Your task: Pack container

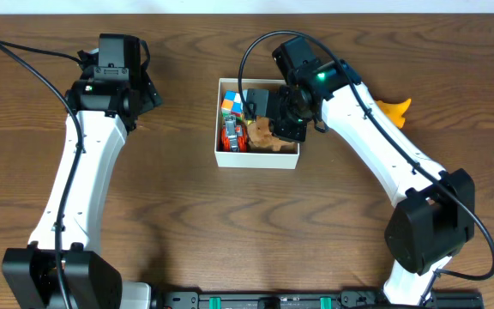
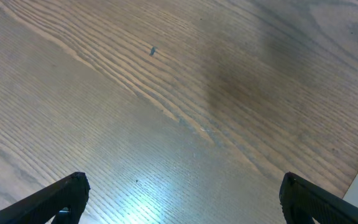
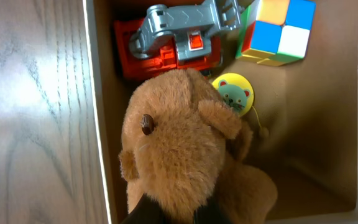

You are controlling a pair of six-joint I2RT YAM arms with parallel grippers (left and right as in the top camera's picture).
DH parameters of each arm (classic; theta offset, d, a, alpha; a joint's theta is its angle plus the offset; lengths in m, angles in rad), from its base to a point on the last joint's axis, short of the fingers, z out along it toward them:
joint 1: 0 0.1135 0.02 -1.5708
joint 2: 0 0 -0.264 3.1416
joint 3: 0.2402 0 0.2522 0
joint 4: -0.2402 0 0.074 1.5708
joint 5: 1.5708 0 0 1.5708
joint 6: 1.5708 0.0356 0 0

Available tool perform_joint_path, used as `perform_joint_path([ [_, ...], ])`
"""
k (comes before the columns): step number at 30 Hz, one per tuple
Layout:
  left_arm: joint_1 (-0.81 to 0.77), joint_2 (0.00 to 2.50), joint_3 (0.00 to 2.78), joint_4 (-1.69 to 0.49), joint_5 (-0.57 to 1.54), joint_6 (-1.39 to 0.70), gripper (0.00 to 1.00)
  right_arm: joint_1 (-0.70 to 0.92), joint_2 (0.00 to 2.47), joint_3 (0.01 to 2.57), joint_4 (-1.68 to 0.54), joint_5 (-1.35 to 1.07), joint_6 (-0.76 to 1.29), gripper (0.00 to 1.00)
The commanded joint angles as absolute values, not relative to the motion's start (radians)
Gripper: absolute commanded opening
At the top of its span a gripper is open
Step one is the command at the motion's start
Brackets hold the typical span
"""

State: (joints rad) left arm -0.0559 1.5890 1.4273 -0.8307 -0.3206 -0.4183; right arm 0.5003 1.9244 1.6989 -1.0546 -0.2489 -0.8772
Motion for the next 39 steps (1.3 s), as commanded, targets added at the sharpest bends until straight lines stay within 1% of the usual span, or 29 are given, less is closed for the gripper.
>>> perform_joint_path([
  [1,-0.056,1.573,1.444,-0.833,-0.329,-0.413,0.98,0.498,1.927,1.692,-1.055,-0.308,-0.868,0.01],
  [5,-0.056,1.573,1.444,-0.833,-0.329,-0.413,0.98,0.498,1.958,1.691,-1.058,-0.348,-0.865,0.01],
  [9,-0.056,1.573,1.444,-0.833,-0.329,-0.413,0.98,0.499,2.000,1.691,-1.068,-0.348,-0.832,0.01],
  [17,-0.056,1.573,1.444,-0.833,-0.329,-0.413,0.98,0.499,2.049,1.691,-1.084,-0.348,-0.831,0.01],
  [18,-0.056,1.573,1.444,-0.833,-0.329,-0.413,0.98,0.499,2.049,1.691,-1.083,-0.348,-0.831,0.07],
  [20,-0.056,1.573,1.444,-0.833,-0.329,-0.413,0.98,0.499,2.049,1.691,-1.082,-0.348,-0.831,0.23],
  [22,-0.056,1.573,1.444,-0.833,-0.329,-0.413,0.98,0.499,2.049,1.691,-1.085,-0.348,-0.831,0.31],
  [26,-0.056,1.573,1.444,-0.833,-0.329,-0.413,0.98,0.502,2.049,1.691,-1.090,-0.348,-0.831,0.40],
  [29,-0.056,1.573,1.444,-0.833,-0.329,-0.413,0.98,0.508,2.049,1.691,-1.093,-0.348,-0.831,0.44],
  [30,-0.056,1.573,1.444,-0.833,-0.329,-0.413,0.98,0.511,2.049,1.691,-1.093,-0.348,-0.831,0.46],
  [32,-0.056,1.573,1.444,-0.833,-0.329,-0.413,0.98,0.517,2.049,1.691,-1.093,-0.348,-0.831,0.54],
  [36,-0.056,1.573,1.444,-0.833,-0.329,-0.413,0.98,0.529,2.049,1.691,-1.093,-0.348,-0.831,0.60],
  [39,-0.056,1.573,1.444,-0.833,-0.329,-0.413,0.98,0.533,2.049,1.691,-1.092,-0.348,-0.831,0.61],
])
